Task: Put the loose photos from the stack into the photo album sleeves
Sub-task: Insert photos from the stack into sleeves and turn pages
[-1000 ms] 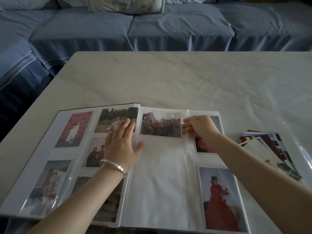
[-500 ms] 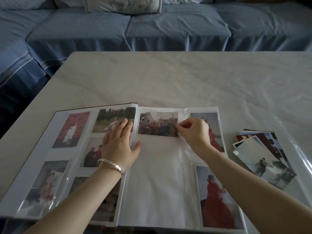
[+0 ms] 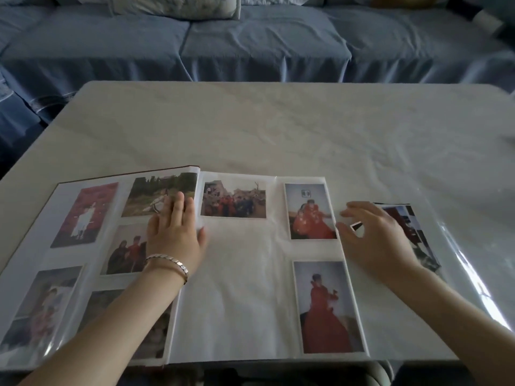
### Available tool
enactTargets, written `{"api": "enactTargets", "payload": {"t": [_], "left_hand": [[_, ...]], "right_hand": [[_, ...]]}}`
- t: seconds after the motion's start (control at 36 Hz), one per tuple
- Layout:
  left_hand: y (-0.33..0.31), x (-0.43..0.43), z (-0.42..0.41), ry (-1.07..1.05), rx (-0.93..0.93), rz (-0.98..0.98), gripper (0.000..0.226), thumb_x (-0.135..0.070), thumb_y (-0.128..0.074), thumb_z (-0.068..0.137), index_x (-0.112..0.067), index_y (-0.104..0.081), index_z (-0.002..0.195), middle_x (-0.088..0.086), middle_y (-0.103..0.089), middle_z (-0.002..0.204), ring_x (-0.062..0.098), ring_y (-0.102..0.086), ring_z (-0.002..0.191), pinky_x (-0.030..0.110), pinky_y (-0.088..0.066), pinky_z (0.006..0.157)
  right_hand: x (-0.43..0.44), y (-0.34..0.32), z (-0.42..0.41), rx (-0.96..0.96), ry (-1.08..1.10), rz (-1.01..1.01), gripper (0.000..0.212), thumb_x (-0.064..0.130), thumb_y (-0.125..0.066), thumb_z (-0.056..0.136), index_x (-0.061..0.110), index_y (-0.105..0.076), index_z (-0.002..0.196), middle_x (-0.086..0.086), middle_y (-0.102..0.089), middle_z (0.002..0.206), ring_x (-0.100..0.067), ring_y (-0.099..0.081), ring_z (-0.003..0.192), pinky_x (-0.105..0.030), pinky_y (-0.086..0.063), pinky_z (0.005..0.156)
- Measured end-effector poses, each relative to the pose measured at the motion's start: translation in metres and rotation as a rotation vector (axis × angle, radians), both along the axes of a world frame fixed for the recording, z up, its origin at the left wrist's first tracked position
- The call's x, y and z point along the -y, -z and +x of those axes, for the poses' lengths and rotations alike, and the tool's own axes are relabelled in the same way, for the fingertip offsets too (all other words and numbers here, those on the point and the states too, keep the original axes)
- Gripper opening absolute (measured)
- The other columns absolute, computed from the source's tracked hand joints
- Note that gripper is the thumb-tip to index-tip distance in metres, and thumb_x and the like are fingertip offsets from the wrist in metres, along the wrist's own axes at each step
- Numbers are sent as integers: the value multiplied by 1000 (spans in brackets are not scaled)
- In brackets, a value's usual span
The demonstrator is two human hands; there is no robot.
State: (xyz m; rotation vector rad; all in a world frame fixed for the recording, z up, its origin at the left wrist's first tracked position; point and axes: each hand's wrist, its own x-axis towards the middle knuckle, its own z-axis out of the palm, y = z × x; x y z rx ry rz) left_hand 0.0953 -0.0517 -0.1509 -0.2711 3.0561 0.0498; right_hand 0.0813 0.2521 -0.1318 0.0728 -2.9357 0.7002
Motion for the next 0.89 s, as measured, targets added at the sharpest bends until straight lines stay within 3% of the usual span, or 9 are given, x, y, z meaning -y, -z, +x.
{"api": "enactTargets", "payload": {"t": [0.08,0.14,0.25,0.39,0.47,0.58,0.64,0.75,0.89], "left_hand": [[0,-1,0,-12,1,34,62,-37,-31,98,-14,-6,150,5,3,158,22,2,145,38,-8,114],[0,0,0,-16,8,53,62,-36,-31,98,-15,-5,150,4,5,158,21,4,145,38,-6,115],[0,2,1,-15,5,61,62,-37,-30,98,-16,-4,150,3,6,158,19,5,145,36,-5,115],[-1,1,1,-18,-12,97,62,-35,-35,97,-15,-11,150,3,1,158,18,1,145,36,-8,114],[-1,0,1,-24,-30,127,62,-33,-39,96,-13,-16,149,3,-3,158,19,-2,145,37,-9,114],[0,2,0,-26,-44,148,61,-33,-41,95,-13,-18,149,3,-5,158,19,-3,145,36,-9,114],[1,3,0,-23,-55,158,61,-32,-42,95,-13,-20,149,3,-7,158,19,-5,145,37,-9,114],[2,5,0,-26,-59,177,61,-33,-41,95,-15,-19,149,1,-6,158,17,-2,145,36,-7,114],[2,6,1,-15,-73,223,60,-32,-42,96,-16,-20,149,0,-6,158,16,-2,145,35,-5,114]], "right_hand": [[-28,2,11,110,39,136,44,35,-68,81,12,-62,119,-4,-52,135,-24,-47,124,-33,-35,99],[-41,4,17,186,22,224,53,45,-66,80,13,-59,122,-5,-48,139,-24,-46,125,-34,-35,98],[-56,10,24,279,-32,328,39,45,-61,84,11,-60,104,2,-57,114,-18,-56,95,-27,-39,68],[-59,5,23,355,-72,320,26,41,-45,94,17,-54,92,2,-52,101,-20,-57,90,-33,-47,76],[-54,-2,25,303,-89,413,23,27,-33,100,20,-55,100,3,-56,99,-20,-59,95,-31,-47,80],[-37,-8,31,-182,-92,298,11,-7,-61,83,-1,-66,76,-12,-69,76,-33,-67,65,-35,-53,56],[-24,-9,36,-335,-156,230,13,-9,-73,72,-6,-71,85,-21,-71,91,-36,-70,81,-47,-58,66],[6,6,49,-213,-419,256,46,-5,-84,57,-2,-70,101,-18,-66,109,-30,-66,99,-49,-55,77],[29,22,54,-133,-622,189,35,17,-85,65,7,-74,96,-8,-70,107,-22,-66,101,-38,-56,81]]}}
